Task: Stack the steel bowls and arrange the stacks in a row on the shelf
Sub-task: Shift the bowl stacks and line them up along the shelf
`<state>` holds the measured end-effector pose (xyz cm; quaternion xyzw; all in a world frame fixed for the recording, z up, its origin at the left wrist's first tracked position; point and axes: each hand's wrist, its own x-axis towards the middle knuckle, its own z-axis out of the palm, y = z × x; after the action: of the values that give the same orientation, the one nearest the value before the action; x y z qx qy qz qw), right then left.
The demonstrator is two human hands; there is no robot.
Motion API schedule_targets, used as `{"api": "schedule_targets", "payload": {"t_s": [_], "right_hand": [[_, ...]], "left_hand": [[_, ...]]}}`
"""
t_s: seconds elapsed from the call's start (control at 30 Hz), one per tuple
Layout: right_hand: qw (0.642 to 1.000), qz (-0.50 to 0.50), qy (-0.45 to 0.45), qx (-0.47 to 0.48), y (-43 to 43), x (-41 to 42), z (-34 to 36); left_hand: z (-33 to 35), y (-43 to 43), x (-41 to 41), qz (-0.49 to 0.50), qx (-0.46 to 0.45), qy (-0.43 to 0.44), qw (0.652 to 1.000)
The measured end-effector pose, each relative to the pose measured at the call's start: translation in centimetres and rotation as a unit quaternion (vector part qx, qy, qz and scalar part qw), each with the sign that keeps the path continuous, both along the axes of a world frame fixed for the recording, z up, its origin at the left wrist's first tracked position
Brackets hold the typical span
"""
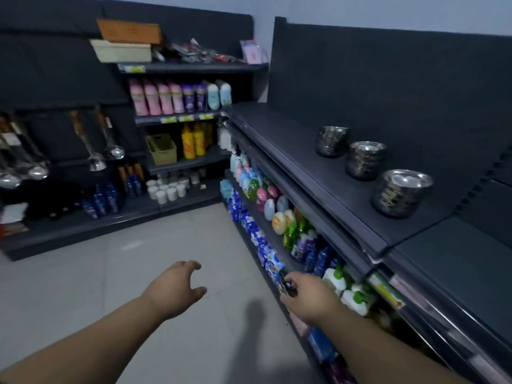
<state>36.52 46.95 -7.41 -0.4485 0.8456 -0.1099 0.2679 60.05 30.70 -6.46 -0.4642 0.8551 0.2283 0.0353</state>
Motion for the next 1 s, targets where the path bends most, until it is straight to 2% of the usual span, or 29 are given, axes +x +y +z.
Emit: {"api": "schedule_targets", "payload": {"t_s": [0.23,0.4,0.5,0.73,0.9,1.0], "right_hand": [[0.999,-0.014,0.039,-0.030,-11.1,-3.1,0.0],[0.999,-0.006,0.039,-0.030,-18.8,-9.3,-1.0],[0.996,-0.012,0.043,-0.072,-23.9,-14.6,0.2],[0.972,-0.140,0.005,-0.186,-32.3,-25.2,4.6],[0.942,-0.278,-0.004,-0.190,-33.7,-30.8,3.6],[0.905,-0.382,0.002,-0.188,-34.5,-33.7,2.9]], "left_hand": [[-0.7,-9.4,-2.1,0.020,0.011,0.010,1.000],[-1.8,-16.4,-8.0,0.030,0.009,0.012,0.999],[-1.1,-21.4,-13.1,0.034,-0.004,0.019,0.999],[2.2,-31.6,-26.6,-0.007,-0.034,0.086,0.996],[2.5,-37.3,-36.8,-0.084,-0.003,0.140,0.987],[2.5,-40.1,-43.7,-0.157,0.011,0.170,0.973]]}}
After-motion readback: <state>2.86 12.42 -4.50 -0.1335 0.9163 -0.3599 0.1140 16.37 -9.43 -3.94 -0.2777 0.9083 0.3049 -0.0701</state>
